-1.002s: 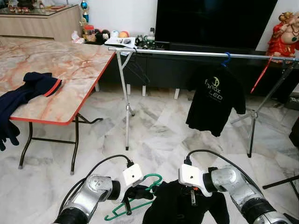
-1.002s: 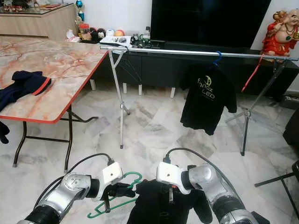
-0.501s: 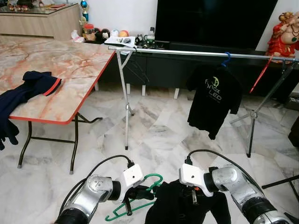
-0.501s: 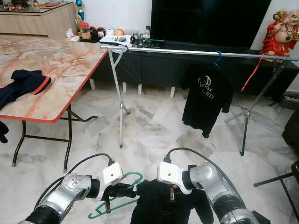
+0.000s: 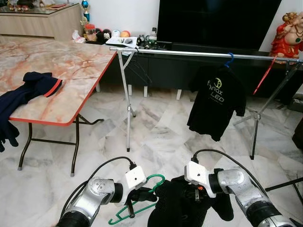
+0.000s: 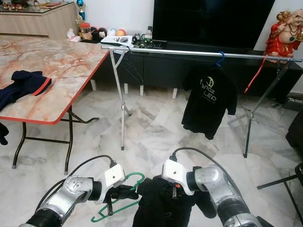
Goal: Hang hanger
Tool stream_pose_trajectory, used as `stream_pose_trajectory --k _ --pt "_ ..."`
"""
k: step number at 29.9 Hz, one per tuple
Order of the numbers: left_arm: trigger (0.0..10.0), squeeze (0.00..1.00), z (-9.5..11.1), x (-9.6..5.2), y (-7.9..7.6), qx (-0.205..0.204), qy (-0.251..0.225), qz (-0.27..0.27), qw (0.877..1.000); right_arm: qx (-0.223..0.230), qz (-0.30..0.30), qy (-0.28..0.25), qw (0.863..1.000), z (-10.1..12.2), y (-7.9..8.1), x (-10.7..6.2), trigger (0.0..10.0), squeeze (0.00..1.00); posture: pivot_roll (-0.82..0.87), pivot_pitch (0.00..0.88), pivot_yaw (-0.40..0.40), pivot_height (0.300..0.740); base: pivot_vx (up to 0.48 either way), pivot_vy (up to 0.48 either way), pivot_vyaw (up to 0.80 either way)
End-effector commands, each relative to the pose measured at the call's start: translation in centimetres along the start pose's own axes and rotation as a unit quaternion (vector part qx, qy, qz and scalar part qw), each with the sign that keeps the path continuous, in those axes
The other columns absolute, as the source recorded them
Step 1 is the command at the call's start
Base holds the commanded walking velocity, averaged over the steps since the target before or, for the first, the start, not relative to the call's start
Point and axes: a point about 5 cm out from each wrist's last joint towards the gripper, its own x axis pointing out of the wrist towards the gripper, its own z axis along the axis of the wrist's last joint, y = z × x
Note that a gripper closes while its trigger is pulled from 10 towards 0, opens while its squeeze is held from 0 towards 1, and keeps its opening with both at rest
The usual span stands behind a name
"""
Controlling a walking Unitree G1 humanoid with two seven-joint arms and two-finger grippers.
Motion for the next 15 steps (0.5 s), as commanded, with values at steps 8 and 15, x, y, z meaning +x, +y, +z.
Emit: stream_pose_trajectory --k 8,15 --pt "0.0 0.0 0.3 -0.3 0.8 -0.01 -0.014 0.031 0.999 0.056 0.007 -0.116 0.992 0.9 0.6 -0.3 10.0 0.0 0.11 0.018 -0.072 0.74 0.0 0.0 0.0" --pt "0.0 0.0 0.3 -0.3 0.8 -0.012 -0.016 0.034 0.999 0.09 0.016 -0.134 0.987 -0.1 1.6 -0.4 6.3 0.0 0.11 0.019 -0.071 0.74 0.0 0.0 0.0"
